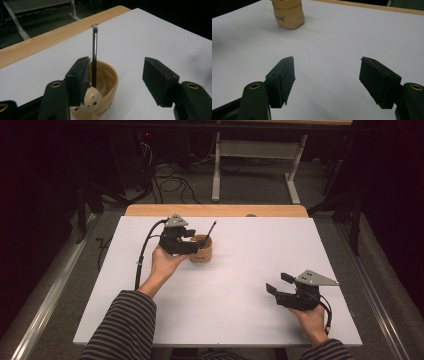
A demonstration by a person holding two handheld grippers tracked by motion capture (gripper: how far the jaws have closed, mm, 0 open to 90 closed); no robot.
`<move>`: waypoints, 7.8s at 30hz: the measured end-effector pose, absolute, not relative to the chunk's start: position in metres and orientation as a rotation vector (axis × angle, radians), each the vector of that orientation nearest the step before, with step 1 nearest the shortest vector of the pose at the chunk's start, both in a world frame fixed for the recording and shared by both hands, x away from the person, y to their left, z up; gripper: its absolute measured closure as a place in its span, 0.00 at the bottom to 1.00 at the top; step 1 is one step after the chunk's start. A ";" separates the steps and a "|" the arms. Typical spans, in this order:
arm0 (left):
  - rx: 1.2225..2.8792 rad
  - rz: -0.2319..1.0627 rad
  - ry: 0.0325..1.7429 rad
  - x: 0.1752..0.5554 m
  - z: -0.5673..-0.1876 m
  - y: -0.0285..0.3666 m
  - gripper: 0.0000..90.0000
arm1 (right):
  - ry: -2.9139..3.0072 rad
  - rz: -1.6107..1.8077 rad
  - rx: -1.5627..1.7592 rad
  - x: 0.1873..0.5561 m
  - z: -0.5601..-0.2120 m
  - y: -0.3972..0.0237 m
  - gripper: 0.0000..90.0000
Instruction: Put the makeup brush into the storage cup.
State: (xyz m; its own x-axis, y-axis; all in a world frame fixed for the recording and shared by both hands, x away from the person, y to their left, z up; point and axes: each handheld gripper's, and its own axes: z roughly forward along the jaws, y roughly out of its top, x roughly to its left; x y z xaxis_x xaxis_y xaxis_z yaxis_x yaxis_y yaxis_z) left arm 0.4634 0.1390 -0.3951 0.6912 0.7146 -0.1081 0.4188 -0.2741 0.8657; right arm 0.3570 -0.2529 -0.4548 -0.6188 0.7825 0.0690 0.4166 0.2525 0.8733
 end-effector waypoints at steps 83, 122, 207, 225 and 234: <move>1.863 0.377 0.888 0.440 -0.391 0.167 0.44 | 2.156 1.317 1.095 0.357 -0.455 -0.252 0.33; 1.837 0.390 0.921 0.422 -0.390 0.193 0.44 | 2.155 1.318 1.098 0.357 -0.455 -0.252 0.33; 1.631 0.466 1.033 0.348 -0.417 0.246 0.33 | 2.092 1.401 1.069 0.353 -0.451 -0.256 0.32; 1.643 0.424 1.020 0.340 -0.431 0.236 0.32 | 2.097 1.401 1.066 0.353 -0.451 -0.256 0.32; 1.647 0.409 1.028 0.339 -0.439 0.234 0.32 | 2.099 1.399 1.064 0.353 -0.451 -0.256 0.32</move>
State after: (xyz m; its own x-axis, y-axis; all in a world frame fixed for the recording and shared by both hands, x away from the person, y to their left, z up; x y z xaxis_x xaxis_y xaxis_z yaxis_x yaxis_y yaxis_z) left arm 0.3387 0.2337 -0.4387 0.5641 0.7916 -0.2349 0.4143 -0.0252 0.9098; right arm 0.3526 -0.2558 -0.4513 -0.6298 0.7726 0.0799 0.3711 0.2089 0.9048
